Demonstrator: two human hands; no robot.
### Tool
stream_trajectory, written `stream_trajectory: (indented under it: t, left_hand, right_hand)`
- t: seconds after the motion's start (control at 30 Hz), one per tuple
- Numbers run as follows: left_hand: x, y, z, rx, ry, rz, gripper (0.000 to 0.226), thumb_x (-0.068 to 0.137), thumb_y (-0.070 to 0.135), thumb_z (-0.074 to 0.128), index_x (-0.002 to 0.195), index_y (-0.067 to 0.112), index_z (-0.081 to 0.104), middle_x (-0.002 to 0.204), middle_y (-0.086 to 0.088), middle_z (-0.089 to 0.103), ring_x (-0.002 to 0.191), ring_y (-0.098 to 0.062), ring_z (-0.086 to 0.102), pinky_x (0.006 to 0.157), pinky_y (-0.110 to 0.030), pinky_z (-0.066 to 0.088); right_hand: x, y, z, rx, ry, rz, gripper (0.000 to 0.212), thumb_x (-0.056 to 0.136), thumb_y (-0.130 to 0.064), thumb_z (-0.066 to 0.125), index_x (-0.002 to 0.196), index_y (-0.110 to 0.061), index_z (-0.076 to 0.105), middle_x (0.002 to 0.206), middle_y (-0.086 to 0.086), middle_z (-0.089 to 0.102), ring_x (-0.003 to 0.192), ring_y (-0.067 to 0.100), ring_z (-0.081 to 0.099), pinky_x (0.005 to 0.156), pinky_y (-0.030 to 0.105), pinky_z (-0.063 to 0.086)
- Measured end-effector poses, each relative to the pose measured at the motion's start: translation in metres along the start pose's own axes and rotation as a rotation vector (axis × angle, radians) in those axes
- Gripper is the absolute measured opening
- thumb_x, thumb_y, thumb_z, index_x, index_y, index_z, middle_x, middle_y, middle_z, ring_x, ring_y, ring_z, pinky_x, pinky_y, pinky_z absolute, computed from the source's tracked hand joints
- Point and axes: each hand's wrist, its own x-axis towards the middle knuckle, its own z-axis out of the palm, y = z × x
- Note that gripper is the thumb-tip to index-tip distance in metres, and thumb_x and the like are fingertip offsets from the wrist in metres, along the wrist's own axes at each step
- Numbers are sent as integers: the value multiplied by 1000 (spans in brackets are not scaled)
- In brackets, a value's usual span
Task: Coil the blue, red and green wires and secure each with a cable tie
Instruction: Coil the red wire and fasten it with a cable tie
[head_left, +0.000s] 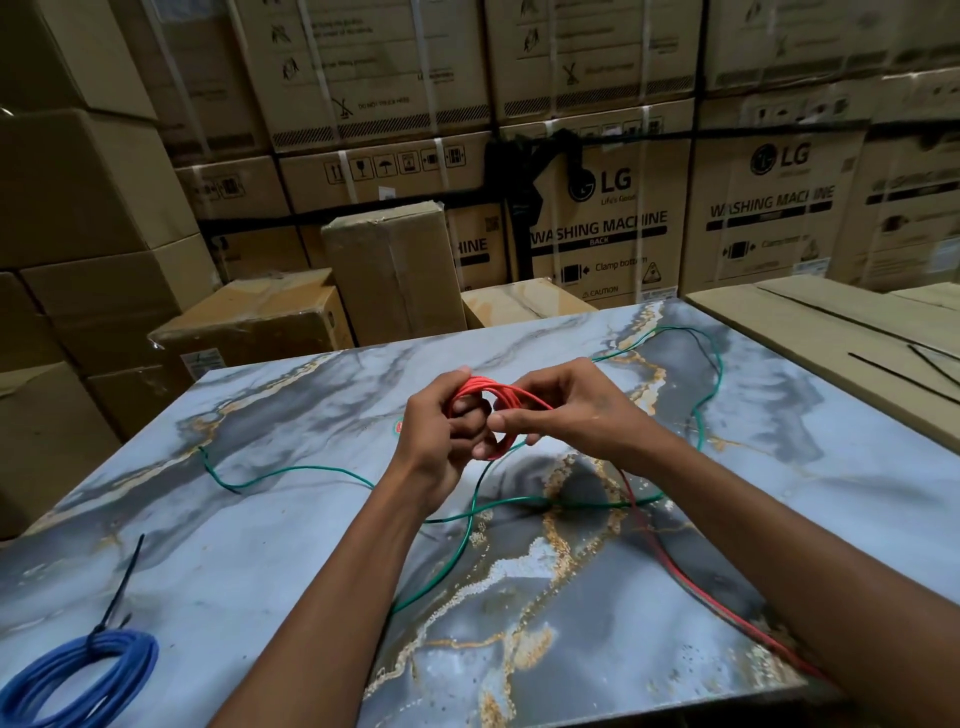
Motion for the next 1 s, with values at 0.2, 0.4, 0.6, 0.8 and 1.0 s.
stream_trajectory:
  t: [0.2, 0.4, 0.6, 0.8, 1.0]
  left_hand:
    - [2, -5, 5, -29, 23, 4, 49, 104, 29, 38, 57, 16, 35, 42, 3, 23, 35, -10, 19, 43, -26, 28]
    - [6, -9, 2, 10, 78, 5, 44, 99, 22, 39, 57, 17, 32, 42, 3, 22, 37, -11, 17, 45, -27, 24]
    - [8, -9, 1, 22, 112, 6, 42, 94, 20, 39, 53, 19, 29, 43, 3, 18, 37, -12, 13, 45, -27, 19]
    - [9, -10, 1, -69, 2, -30, 40, 95, 21, 36, 57, 12, 43, 44, 1, 28, 33, -10, 18, 45, -27, 28]
    - [7, -6, -2, -167, -184, -89, 38, 93, 20, 34, 66, 5, 57, 54, -6, 39, 36, -13, 29, 54, -30, 43]
  right_hand:
    - [-1, -1, -2, 37, 32, -10, 23, 84, -17, 83, 101, -3, 80, 84, 14, 78, 78, 27, 74, 70, 29, 57]
    - [-4, 2, 3, 27, 33, 42, 25, 86, -26, 82, 103, -6, 80, 88, 14, 78, 85, 25, 77, 71, 30, 60]
    - [-5, 2, 4, 37, 30, 33, 25, 93, -29, 74, 112, -14, 79, 94, 6, 79, 89, 17, 75, 72, 29, 60]
    - [-1, 7, 1, 25, 89, -5, 23, 91, -21, 76, 109, -7, 79, 89, 11, 79, 83, 21, 72, 76, 34, 59]
    - [-1, 7, -9, 54, 76, -5, 21, 92, -18, 74, 109, -6, 79, 91, 15, 78, 82, 23, 70, 76, 32, 58]
